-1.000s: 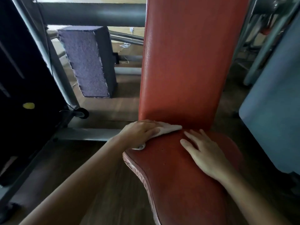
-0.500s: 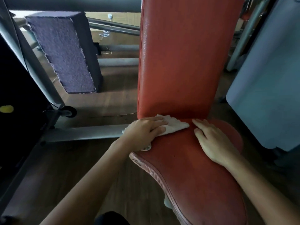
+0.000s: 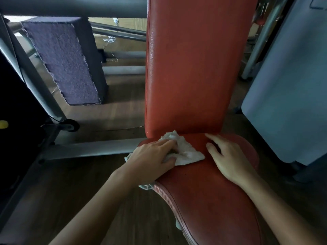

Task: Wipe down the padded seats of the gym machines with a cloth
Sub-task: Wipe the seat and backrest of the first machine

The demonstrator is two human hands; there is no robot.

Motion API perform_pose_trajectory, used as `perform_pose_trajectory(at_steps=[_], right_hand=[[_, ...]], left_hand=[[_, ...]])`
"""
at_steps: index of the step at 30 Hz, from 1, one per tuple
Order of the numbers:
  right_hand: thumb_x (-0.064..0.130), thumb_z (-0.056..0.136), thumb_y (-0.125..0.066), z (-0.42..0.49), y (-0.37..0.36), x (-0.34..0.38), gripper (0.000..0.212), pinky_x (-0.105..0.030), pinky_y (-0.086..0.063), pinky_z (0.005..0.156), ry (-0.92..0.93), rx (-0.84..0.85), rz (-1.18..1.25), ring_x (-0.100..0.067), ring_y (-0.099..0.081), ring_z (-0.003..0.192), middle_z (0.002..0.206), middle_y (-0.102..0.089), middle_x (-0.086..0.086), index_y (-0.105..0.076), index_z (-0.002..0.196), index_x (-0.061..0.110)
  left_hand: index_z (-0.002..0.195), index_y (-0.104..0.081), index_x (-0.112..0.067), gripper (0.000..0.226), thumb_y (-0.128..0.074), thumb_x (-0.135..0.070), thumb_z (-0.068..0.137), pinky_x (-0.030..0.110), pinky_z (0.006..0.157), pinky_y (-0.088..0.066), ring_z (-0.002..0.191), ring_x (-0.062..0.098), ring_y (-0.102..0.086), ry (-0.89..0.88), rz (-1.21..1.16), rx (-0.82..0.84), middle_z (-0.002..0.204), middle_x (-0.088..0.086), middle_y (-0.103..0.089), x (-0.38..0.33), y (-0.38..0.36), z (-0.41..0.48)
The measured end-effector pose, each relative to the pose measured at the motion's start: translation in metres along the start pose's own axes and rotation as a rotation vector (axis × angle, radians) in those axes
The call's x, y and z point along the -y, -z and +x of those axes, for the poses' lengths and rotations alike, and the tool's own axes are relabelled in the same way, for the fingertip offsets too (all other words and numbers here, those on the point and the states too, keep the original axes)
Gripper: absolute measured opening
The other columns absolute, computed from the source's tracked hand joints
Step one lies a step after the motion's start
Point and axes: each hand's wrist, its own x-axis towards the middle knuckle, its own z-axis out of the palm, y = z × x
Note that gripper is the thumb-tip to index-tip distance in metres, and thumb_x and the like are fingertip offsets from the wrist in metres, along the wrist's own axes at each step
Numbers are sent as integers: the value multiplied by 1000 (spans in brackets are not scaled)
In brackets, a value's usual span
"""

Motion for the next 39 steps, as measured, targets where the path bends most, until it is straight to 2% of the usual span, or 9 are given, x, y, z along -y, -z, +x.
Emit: perform_pose_trajectory(at_steps=[2,4,8,13,16,20,24,29,39], right_hand=[[28,104,-49,-2,1,2,39,-20,-32,110,32,-29,17,-9,-49,135,145,-56,5,-56,142,22],[26,103,-52,-7,3,4,37,-14,-31,104,51,-67,28,-6,-52,131,141,-60,6,-61,138,22],[27,102,-54,-30,6,9,35,-3,-29,98,21,-36,84,1,-51,126,137,-61,10,-63,135,22],[31,102,-52,-39,3,10,37,-24,-29,119,25,-18,73,-2,-45,135,144,-56,10,-60,138,26],[45,103,-46,-36,2,9,51,-19,-5,121,36,80,-52,-4,-22,150,158,-38,13,-44,151,28],[58,100,-39,-34,3,8,63,-17,6,116,44,165,-170,-2,-6,153,165,-19,15,-29,157,32],[59,100,-37,-30,-1,8,64,-22,4,122,44,166,-194,-3,-4,153,167,-16,14,-28,158,32],[56,101,-40,-28,-2,12,62,-20,5,119,34,154,-191,-2,-4,153,166,-17,14,-28,158,32],[57,100,-41,-25,-3,9,64,-21,5,120,49,176,-189,0,-3,153,166,-15,16,-27,157,34]], left_hand=[[147,-38,-42,45,-41,-41,102,32,109,-37,138,11,-44,3,36,31,153,-17,-43,-4,0,7],[156,-27,-43,55,-38,-53,103,32,117,-26,147,7,-29,5,57,75,162,-20,-27,-5,-1,11],[152,-36,-47,64,-32,-72,93,36,119,-27,147,2,-27,18,32,153,160,-26,-28,12,8,27],[148,-39,-49,49,-43,-60,100,26,109,-29,135,-1,-39,41,-115,246,150,-27,-42,36,22,54],[143,-45,-52,45,-49,-57,99,21,104,-31,128,-5,-43,60,-208,257,136,-34,-47,45,20,58],[139,-50,-55,44,-55,-60,95,20,104,-40,120,-15,-50,85,-284,226,129,-38,-55,69,19,48],[138,-50,-54,42,-51,-58,96,20,101,-40,113,-14,-51,99,-223,219,121,-43,-51,67,18,48],[144,-45,-49,51,-40,-69,97,31,105,-41,124,2,-52,29,-55,267,139,-23,-56,51,13,77],[144,-44,-52,49,-42,-65,97,33,107,-41,122,3,-53,65,-116,243,136,-22,-57,64,16,58]])
